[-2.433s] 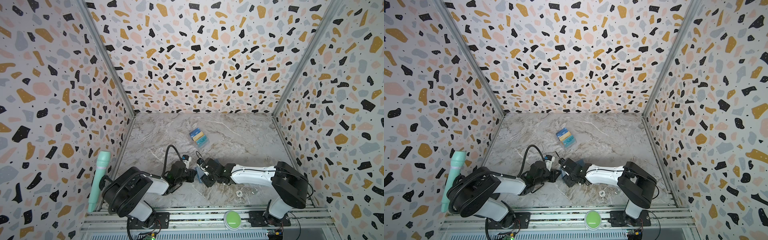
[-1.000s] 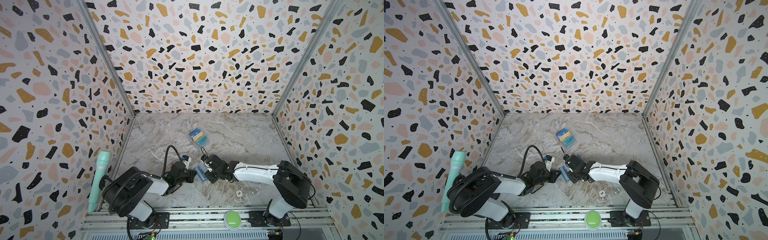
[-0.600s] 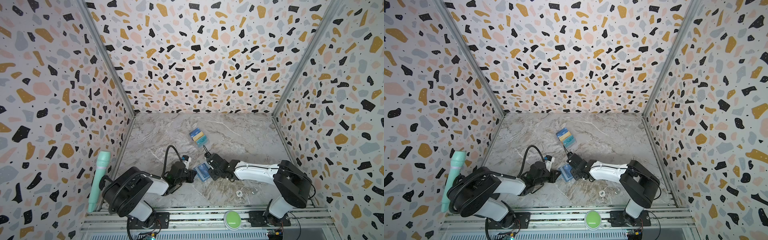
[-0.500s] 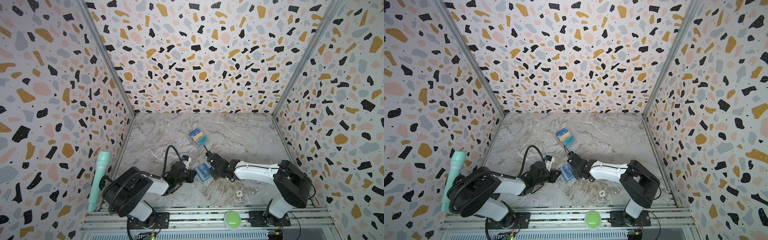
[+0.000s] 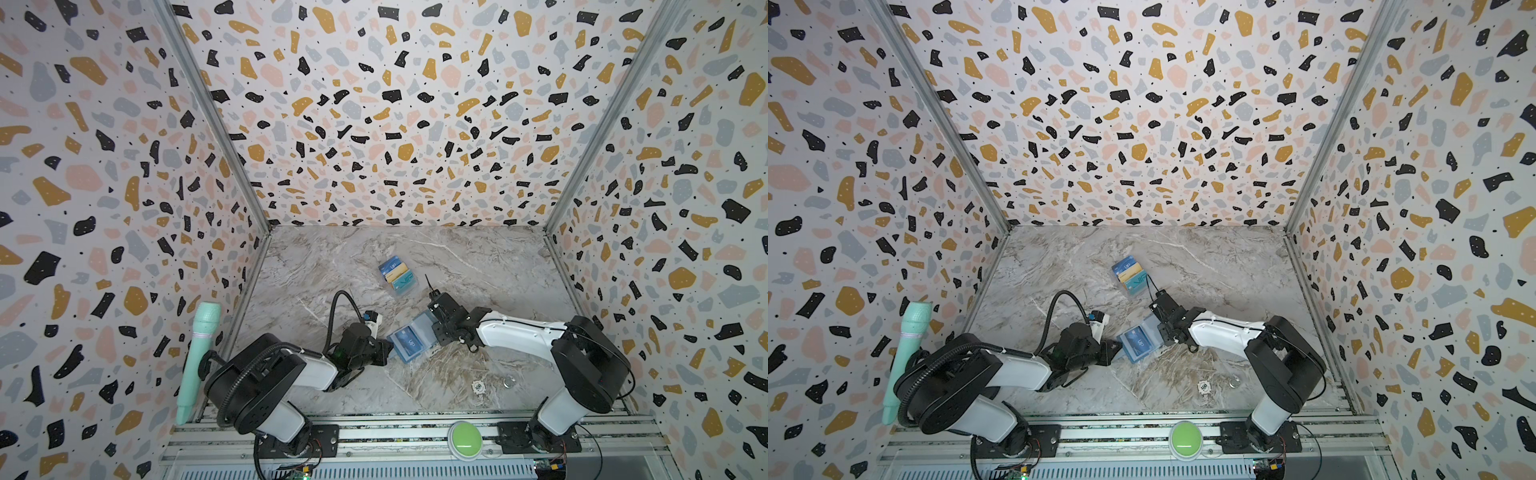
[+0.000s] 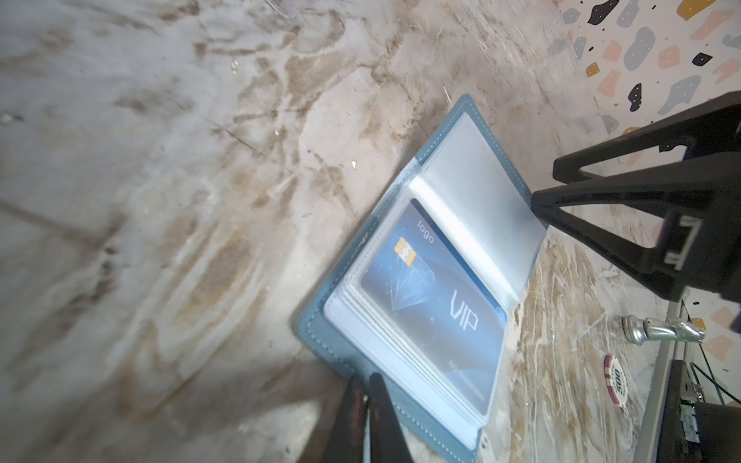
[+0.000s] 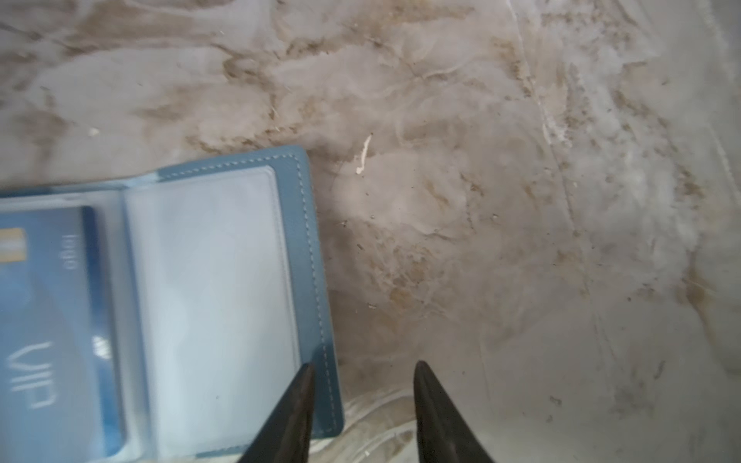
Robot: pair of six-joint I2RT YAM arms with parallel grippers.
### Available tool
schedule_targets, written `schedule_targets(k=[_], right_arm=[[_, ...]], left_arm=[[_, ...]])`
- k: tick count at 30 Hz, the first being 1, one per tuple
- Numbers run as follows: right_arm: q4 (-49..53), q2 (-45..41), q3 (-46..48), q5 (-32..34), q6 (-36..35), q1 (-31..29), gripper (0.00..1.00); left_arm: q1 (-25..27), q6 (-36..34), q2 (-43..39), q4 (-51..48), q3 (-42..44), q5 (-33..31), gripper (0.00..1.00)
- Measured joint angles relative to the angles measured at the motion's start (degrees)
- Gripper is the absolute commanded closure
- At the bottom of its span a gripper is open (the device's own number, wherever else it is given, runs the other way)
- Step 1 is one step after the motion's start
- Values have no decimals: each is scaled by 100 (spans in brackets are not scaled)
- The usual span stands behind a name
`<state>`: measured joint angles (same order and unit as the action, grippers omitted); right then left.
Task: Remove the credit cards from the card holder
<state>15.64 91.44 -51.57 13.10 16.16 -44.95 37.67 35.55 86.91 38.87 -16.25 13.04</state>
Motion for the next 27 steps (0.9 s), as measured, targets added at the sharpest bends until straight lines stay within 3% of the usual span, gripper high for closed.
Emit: schedule_targets(k=[6, 14, 27], right_arm=[[-450, -874, 127, -1622, -70, 660, 41], [-664, -391, 127, -2498, -184, 1010, 39], [-772, 284, 127, -2999, -267, 1215, 70]], left_arm=[[0, 0, -28, -39, 0, 0, 91], [0, 2, -48, -72, 0, 2, 91], [0, 4, -79, -127, -4, 46, 91]])
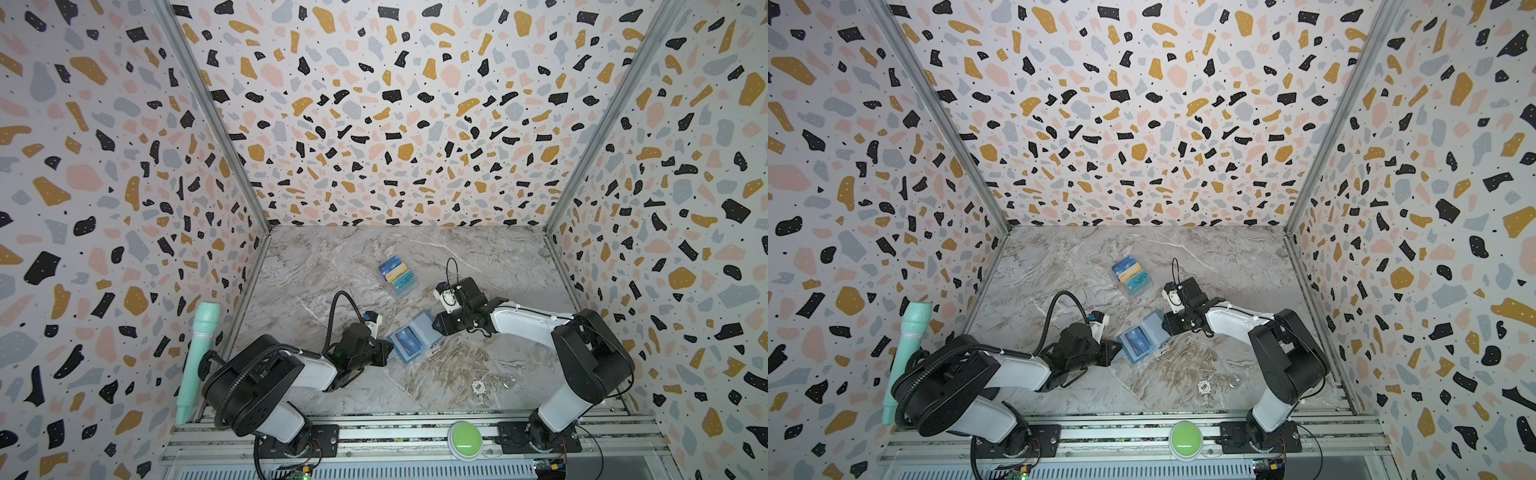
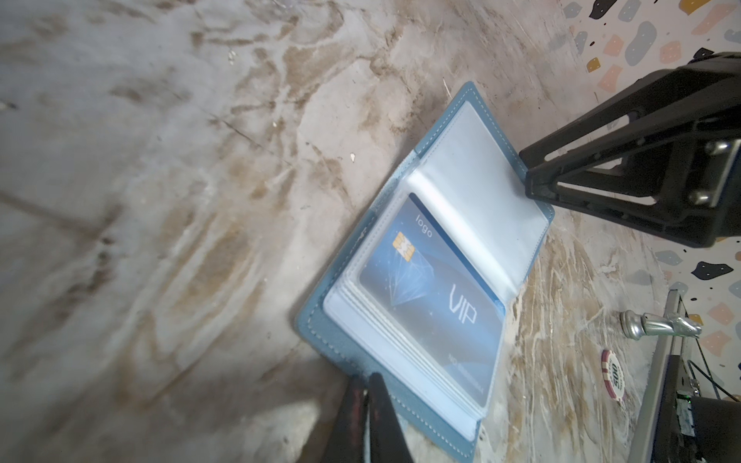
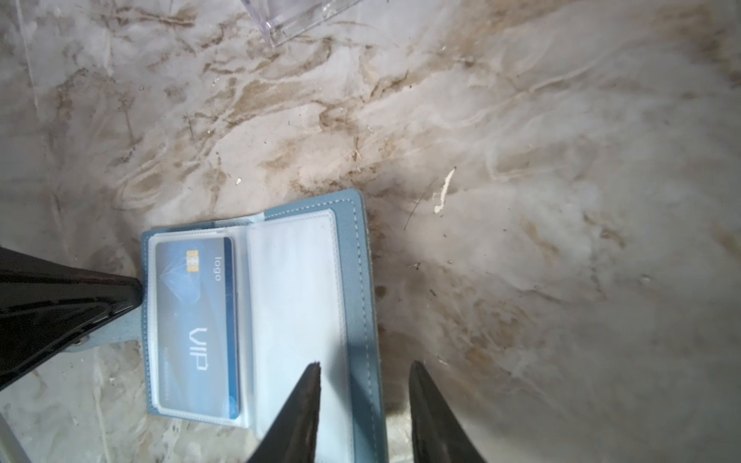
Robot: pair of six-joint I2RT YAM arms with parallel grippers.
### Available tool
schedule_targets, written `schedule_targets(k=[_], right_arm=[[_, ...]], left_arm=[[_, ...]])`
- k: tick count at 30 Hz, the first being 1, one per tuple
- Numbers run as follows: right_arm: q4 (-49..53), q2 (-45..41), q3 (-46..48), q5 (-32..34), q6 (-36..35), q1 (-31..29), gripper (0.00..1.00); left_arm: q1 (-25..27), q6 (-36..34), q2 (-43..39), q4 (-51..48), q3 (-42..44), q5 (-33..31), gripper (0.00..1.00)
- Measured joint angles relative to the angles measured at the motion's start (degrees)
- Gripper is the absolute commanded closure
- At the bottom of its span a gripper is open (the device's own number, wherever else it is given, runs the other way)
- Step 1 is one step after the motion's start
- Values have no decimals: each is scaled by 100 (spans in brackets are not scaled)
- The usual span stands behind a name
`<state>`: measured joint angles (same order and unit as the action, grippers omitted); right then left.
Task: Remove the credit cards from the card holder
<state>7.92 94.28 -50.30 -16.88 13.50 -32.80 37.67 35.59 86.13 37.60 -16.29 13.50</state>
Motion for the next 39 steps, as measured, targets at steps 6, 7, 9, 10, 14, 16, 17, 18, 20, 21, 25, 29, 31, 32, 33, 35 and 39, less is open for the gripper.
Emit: schedule_targets(k=[6, 7, 9, 10, 14, 16, 17, 18, 20, 21, 25, 29, 31, 32, 33, 35, 39], right_arm=[[-205, -28, 223, -153, 111, 28, 83], [-243, -68, 334, -170, 155, 39, 83], [-247, -188, 566, -210, 236, 42, 83], [-245, -262, 682, -247, 282, 42, 83], [-240, -516, 938, -374, 433, 20, 83], [-238, -643, 1003, -435, 496, -2, 83], [-234, -697, 1021, -448, 520, -22, 82], [-219, -748, 1029, -452, 551, -48, 82], [-170, -839, 1029, -402, 597, -109, 78], [-120, -894, 1023, -319, 616, -146, 76], [348, -1145, 809, 269, 688, -374, 67], [649, -1357, 413, 621, 704, -511, 58], [669, -1447, 243, 597, 702, -540, 52], [654, -1458, 175, 531, 695, -542, 50], [621, -1447, 129, 424, 691, -542, 49], [529, -1355, 105, 151, 673, -542, 47], [319, -859, 105, -496, 651, -535, 45]], left_arm=[[-2, -4, 0, -37, -48, -7, 91], [0, -9, -2, -48, -48, -7, 91], [0, -24, -17, -57, -52, -7, 91], [0, -31, -28, -63, -59, -7, 91], [0, -52, -33, -109, -94, -7, 91], [0, -70, -33, -146, -149, -7, 91], [0, -76, -33, -151, -166, -7, 91], [0, -90, -33, -157, -184, -7, 91], [0, -109, -33, -166, -219, -7, 90], [0, -118, -33, -175, -234, -7, 90], [0, -195, -173, -461, -326, -61, 88], [0, -267, -535, -909, -651, -114, 88], [0, -299, -693, -1062, -859, -157, 88], [0, -302, -769, -1126, -944, -186, 89], [0, -302, -844, -1209, -1016, -205, 89], [11, -275, -951, -1309, -1058, -221, 89], [140, -79, -1060, -1419, -966, -258, 89]])
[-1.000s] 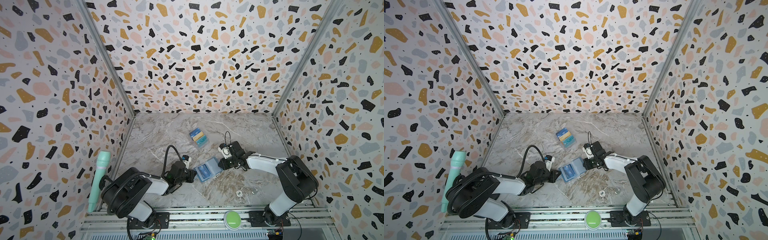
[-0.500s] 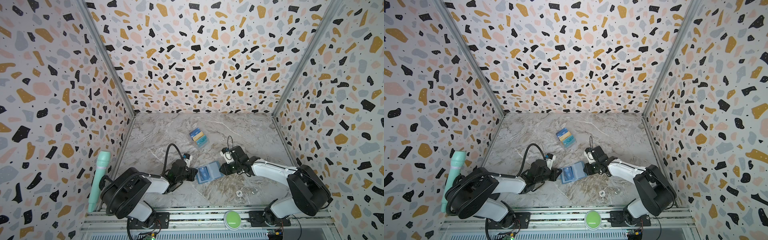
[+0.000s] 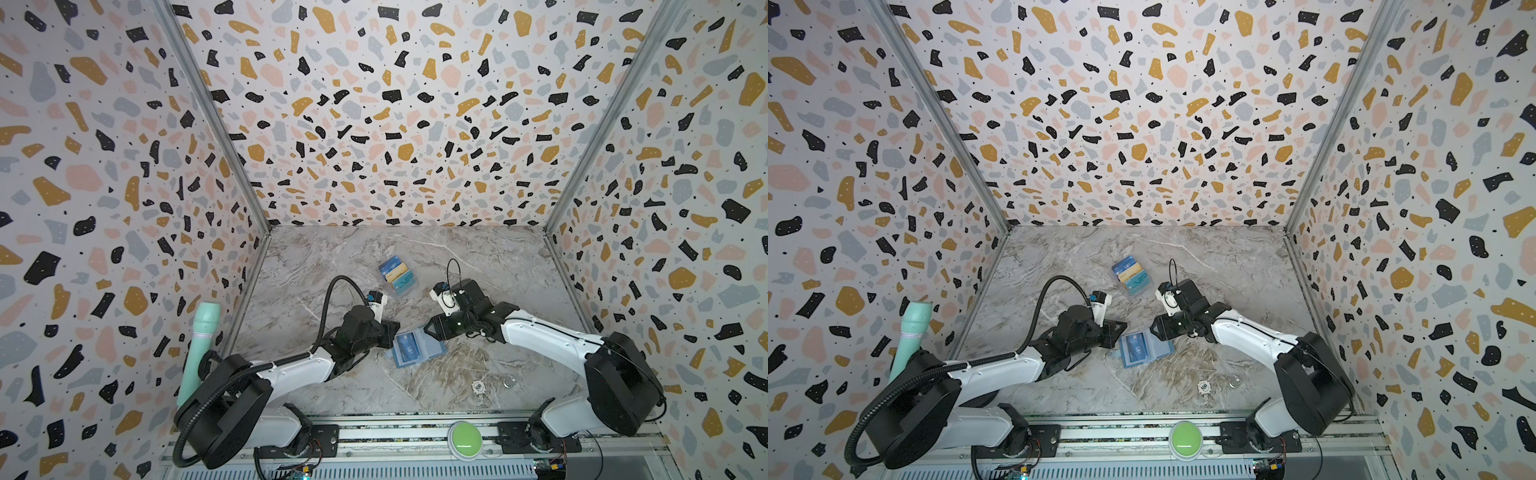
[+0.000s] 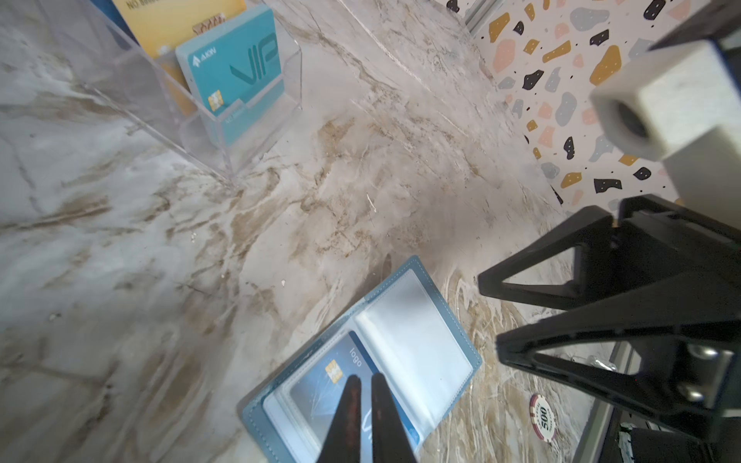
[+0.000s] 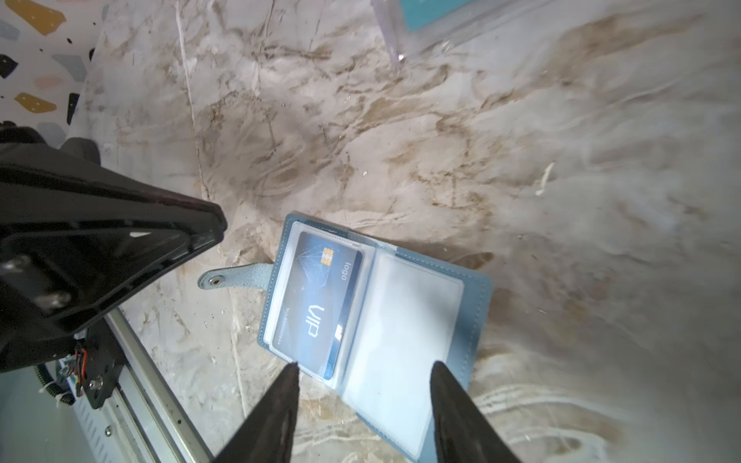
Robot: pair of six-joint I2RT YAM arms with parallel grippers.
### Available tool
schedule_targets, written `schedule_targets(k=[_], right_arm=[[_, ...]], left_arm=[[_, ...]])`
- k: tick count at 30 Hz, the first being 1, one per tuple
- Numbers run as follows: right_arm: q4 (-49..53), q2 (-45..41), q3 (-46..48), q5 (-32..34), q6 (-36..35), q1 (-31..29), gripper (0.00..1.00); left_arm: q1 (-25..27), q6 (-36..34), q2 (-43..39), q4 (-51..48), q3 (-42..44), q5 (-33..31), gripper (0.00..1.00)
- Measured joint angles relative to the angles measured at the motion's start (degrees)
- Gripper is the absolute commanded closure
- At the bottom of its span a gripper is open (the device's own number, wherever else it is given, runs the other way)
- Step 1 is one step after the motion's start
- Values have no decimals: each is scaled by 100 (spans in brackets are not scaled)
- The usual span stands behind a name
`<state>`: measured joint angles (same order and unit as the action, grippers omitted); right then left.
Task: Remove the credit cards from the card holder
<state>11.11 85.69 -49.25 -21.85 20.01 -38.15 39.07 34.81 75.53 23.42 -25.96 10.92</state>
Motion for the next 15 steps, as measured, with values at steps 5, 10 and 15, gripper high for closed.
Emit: schedule_targets(k=[5, 10, 15], right_arm=[[-269, 533, 0, -737, -2, 31, 45], [-527, 822, 0, -1259, 4, 50, 45], [-730, 1110, 0, -1574, 61, 72, 45]], left_arm=[[188, 358, 22, 170, 330, -76, 91], [363, 649, 498, 577, 459, -42, 94], [566, 796, 846, 774, 459, -7, 96]])
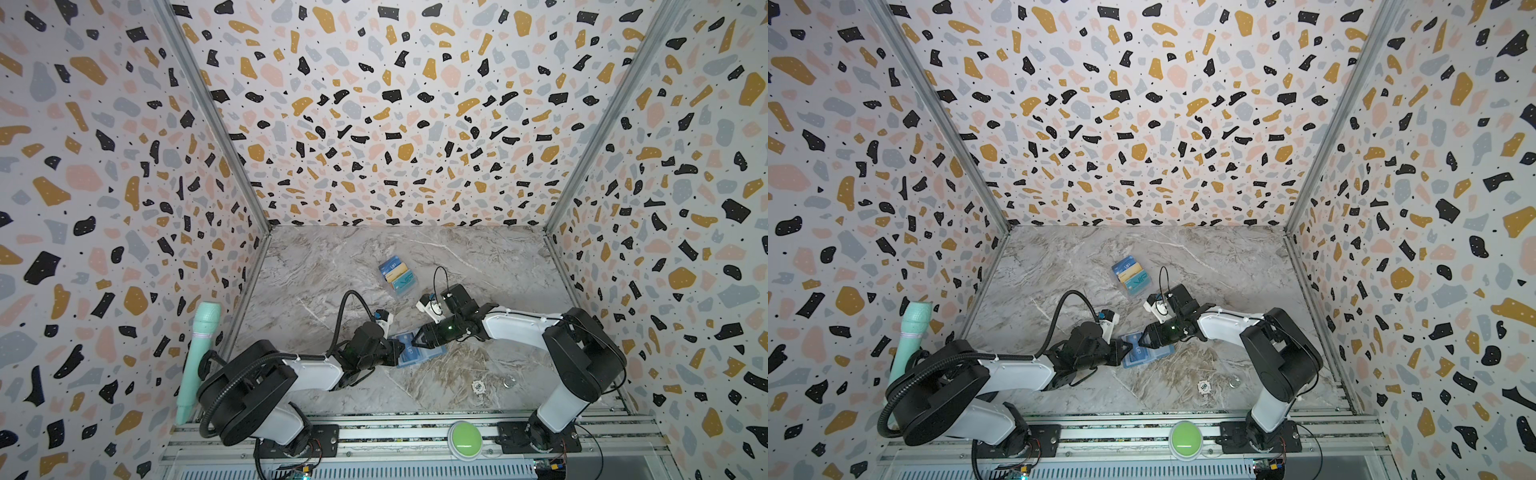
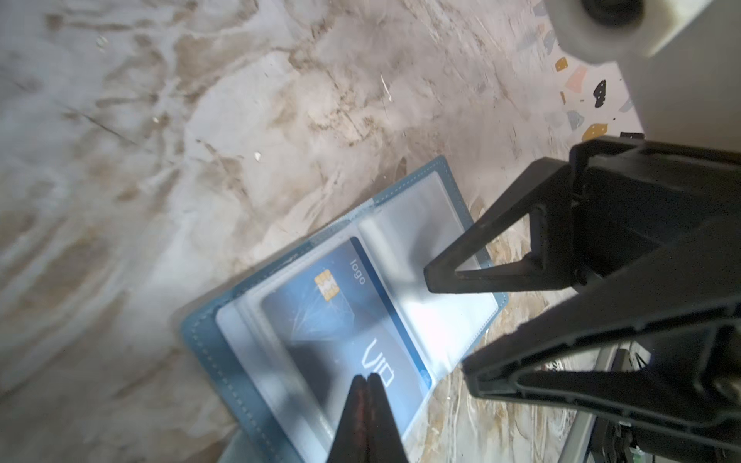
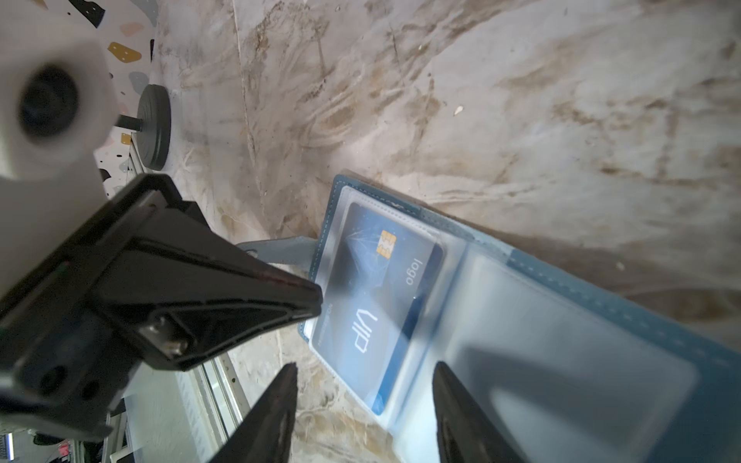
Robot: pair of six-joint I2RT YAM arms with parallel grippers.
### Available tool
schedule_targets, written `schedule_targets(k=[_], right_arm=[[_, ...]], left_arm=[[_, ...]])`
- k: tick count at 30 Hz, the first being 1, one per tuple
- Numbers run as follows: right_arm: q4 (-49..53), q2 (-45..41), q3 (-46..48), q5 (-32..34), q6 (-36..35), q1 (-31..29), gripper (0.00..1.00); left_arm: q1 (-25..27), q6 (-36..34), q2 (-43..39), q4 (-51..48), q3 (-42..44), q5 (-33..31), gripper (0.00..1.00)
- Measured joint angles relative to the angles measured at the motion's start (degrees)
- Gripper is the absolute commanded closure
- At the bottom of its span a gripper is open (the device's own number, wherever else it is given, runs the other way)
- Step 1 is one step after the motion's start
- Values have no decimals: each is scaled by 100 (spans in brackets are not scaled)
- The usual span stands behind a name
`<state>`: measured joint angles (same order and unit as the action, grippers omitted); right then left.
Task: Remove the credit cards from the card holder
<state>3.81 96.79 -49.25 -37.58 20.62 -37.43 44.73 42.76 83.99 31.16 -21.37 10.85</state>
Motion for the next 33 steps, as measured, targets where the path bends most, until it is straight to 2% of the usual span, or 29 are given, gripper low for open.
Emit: schedule_targets(k=[12, 19, 33], right_arm=[[-413, 409, 7, -509, 201, 109, 46], [-503, 566, 7, -664, 251, 133, 46], [-686, 699, 7, -911, 356, 155, 49]], left_arm=[[9, 79, 46, 81, 13, -94, 98], [9, 72, 219, 151, 24, -109, 99], [9, -168, 15, -57, 107, -354, 99]])
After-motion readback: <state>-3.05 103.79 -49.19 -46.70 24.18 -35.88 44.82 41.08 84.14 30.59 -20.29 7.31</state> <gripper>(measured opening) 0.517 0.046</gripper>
